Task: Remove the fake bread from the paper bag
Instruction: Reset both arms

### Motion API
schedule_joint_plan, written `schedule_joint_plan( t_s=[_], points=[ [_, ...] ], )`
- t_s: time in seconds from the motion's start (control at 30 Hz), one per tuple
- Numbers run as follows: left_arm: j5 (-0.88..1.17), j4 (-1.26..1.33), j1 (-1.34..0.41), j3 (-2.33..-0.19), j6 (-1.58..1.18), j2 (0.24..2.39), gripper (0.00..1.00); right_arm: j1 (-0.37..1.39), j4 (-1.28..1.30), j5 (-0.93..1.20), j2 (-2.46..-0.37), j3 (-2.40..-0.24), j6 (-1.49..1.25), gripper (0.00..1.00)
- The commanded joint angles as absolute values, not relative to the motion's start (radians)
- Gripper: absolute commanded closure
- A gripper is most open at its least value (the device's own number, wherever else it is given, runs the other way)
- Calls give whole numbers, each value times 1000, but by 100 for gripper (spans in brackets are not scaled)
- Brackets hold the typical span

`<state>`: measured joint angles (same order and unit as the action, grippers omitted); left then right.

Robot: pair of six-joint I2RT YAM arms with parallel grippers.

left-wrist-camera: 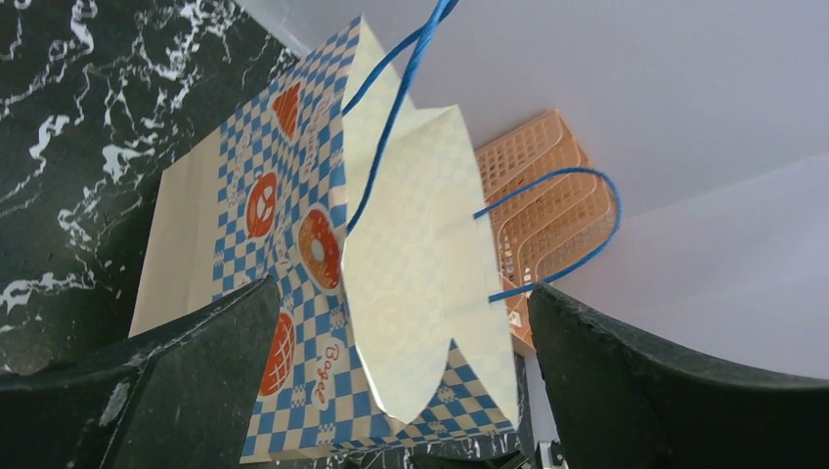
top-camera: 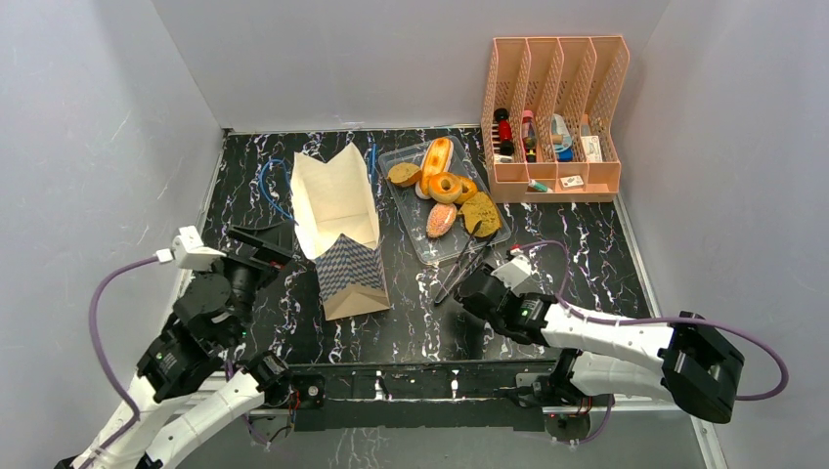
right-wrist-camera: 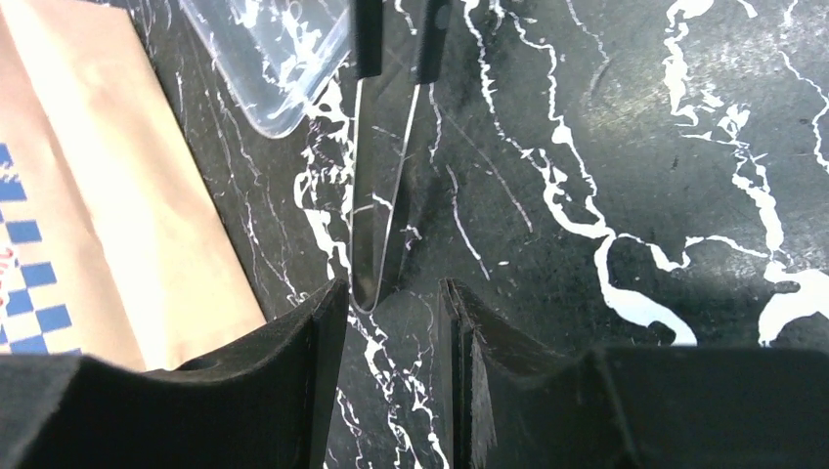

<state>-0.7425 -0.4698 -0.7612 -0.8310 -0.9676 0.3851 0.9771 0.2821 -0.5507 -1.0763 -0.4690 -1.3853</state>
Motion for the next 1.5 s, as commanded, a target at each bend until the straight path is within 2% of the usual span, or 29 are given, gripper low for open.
schedule_joint_plan(
  t_s=[0.0,0.23,0.37,0.47,0.5,0.57,0.63,0.73,0.9,1.03,1.17,1.3,1.47],
  points=[
    [-765,-507,-763,-956,-844,380,2,1061,368,-689,-1070,-577,-1335,63],
    [-914,-443,-694,-1157,-559,481,2,1213,569,-911,-1200,-813,-1212,62],
    [-1121,-307,-684,-1230,-335,595,2,1236,651,-1027,-1276,-997,-1098,60],
    [-1282,61,-685,-1168,46,653,2,1236,652,-1099,-1303,-1077,-1032,57],
    [-1292,357,-684,-1118,242,664,2,1236,642,-1121,-1304,-1091,-1015,53],
    [-1277,757,-684,-1025,567,690,2,1234,590,-1162,-1298,-1091,-969,48],
    [-1259,970,-684,-992,779,736,2,1225,492,-1192,-1281,-1069,-869,47],
    [-1235,1089,-681,-985,887,802,2,1142,376,-1135,-1257,-1053,-757,44],
    [-1183,918,-643,-1079,786,883,2,907,315,-915,-1264,-1056,-693,43],
    [-1085,379,-517,-1334,440,1042,2,861,325,-872,-1323,-1101,-646,42],
    [-903,-27,-339,-1624,159,1238,2,821,326,-837,-1370,-1135,-625,41],
    [-836,-35,-264,-1663,102,1348,2,767,291,-803,-1399,-1120,-619,41],
    [-724,-86,-72,-1566,-45,1419,2,755,201,-854,-1411,-1063,-572,41]
  ],
)
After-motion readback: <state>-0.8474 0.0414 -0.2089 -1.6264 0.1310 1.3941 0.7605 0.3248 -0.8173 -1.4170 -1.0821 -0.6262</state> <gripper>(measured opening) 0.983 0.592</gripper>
